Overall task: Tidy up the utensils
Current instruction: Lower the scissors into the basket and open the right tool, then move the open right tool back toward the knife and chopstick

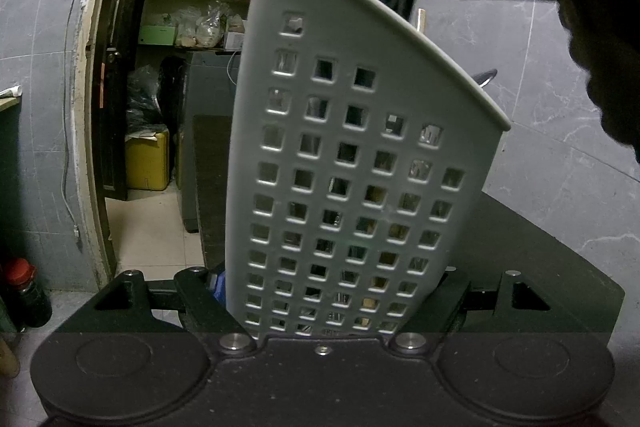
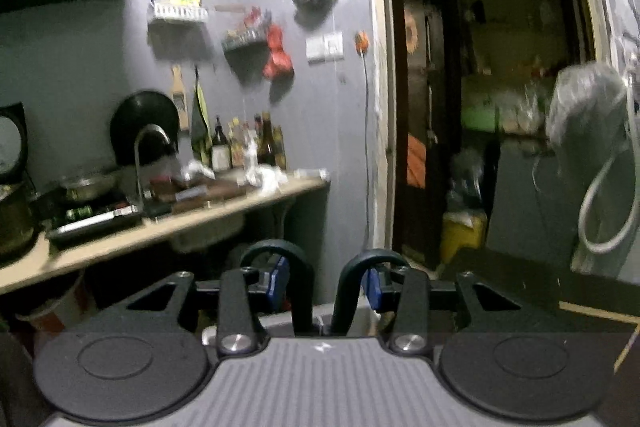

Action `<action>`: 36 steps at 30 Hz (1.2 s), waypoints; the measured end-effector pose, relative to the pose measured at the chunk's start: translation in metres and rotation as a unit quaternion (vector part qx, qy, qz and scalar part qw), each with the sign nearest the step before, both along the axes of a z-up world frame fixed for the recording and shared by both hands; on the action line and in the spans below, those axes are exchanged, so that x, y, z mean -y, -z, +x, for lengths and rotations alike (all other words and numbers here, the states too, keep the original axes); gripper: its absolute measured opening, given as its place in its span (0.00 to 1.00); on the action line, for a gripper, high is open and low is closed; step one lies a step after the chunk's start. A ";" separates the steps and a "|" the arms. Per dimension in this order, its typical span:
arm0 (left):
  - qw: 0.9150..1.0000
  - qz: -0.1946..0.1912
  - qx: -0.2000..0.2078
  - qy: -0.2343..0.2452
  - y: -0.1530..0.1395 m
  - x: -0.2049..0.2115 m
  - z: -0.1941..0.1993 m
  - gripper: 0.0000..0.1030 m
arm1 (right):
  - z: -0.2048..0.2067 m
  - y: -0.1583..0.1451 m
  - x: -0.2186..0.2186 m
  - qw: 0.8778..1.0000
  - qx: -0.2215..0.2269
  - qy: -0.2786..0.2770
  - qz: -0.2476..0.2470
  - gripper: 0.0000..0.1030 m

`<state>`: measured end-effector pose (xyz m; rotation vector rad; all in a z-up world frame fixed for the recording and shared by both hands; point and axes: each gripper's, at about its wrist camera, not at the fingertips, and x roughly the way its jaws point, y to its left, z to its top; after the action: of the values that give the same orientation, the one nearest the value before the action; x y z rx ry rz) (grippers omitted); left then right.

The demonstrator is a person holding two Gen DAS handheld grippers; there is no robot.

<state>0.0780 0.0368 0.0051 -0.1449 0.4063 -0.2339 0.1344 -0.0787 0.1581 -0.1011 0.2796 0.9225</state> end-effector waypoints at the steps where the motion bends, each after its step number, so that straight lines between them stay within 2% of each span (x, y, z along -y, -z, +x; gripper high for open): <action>1: 1.000 0.000 0.000 0.001 0.000 0.000 0.000 0.77 | 0.001 0.002 0.001 1.000 -0.010 -0.002 -0.013 0.49; 2: 1.000 0.000 0.000 0.001 0.000 0.000 0.000 0.77 | 0.002 0.005 0.001 0.999 -0.020 -0.004 -0.025 0.60; 3: 1.000 0.001 0.000 0.001 0.000 0.000 0.000 0.77 | 0.001 0.007 0.002 0.999 -0.027 -0.003 -0.034 0.65; 9: 1.000 0.001 -0.001 0.002 -0.001 -0.001 0.000 0.77 | -0.014 0.016 0.010 0.995 -0.045 -0.004 -0.083 0.66; 10: 1.000 0.001 -0.001 0.002 -0.001 -0.001 0.000 0.77 | -0.017 0.017 0.012 0.995 -0.044 0.000 -0.086 0.69; 11: 1.000 0.001 -0.001 0.001 -0.001 -0.001 0.000 0.77 | -0.020 0.017 0.015 0.995 -0.044 0.001 -0.086 0.87; 12: 1.000 0.001 -0.001 0.001 -0.001 -0.001 0.000 0.77 | -0.022 0.016 0.018 0.996 -0.043 0.004 -0.080 0.97; 13: 1.000 0.002 -0.001 0.001 -0.001 -0.001 0.000 0.77 | -0.024 0.014 0.020 0.997 -0.039 0.010 -0.073 0.99; 20: 1.000 0.003 -0.002 0.000 -0.001 0.001 0.000 0.77 | -0.035 0.008 0.050 0.999 -0.020 0.031 -0.012 1.00; 26: 1.000 0.003 -0.002 0.000 -0.001 0.001 0.000 0.77 | -0.046 0.034 0.095 0.994 -0.004 0.069 0.082 1.00; 30: 1.000 0.008 -0.002 -0.001 -0.002 0.002 0.000 0.77 | -0.051 0.073 0.130 0.981 -0.013 0.122 0.152 1.00; 36: 1.000 0.012 -0.002 -0.004 -0.002 0.006 -0.002 0.77 | -0.047 0.128 0.167 0.955 -0.048 0.198 0.216 1.00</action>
<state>0.0763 0.0307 0.0073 -0.1234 0.4127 -0.2214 0.0876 -0.2455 0.0300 0.3932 0.1739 0.5715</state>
